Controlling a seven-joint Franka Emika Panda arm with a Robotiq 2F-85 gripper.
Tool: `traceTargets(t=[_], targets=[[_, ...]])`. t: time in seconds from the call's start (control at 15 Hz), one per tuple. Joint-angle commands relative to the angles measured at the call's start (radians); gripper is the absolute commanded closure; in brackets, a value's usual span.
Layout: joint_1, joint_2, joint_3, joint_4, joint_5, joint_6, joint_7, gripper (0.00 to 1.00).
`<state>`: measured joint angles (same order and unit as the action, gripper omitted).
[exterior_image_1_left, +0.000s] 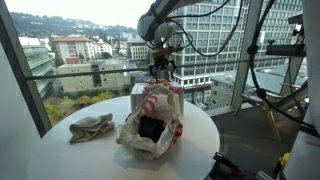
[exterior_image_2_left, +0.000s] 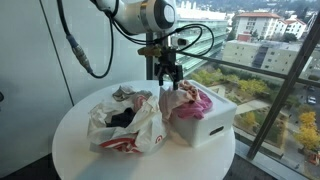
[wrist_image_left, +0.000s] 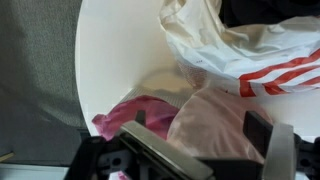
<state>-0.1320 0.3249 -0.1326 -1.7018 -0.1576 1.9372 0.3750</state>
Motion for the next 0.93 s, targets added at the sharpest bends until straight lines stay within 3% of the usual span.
traceTargets(t=[0.0,0.27,0.67,0.73,0.87], targets=[[-0.015,0.140,-0.033,0.121,0.082,0.149,0.077,0.00],[0.016,0.238,-0.072,0.173,0.064,0.356,0.182,0.00],[0.078,0.316,-0.148,0.186,0.018,0.484,0.311,0.00],[0.085,0.319,-0.160,0.181,0.011,0.488,0.323,0.19],[0.096,0.314,-0.179,0.163,-0.002,0.494,0.344,0.32]])
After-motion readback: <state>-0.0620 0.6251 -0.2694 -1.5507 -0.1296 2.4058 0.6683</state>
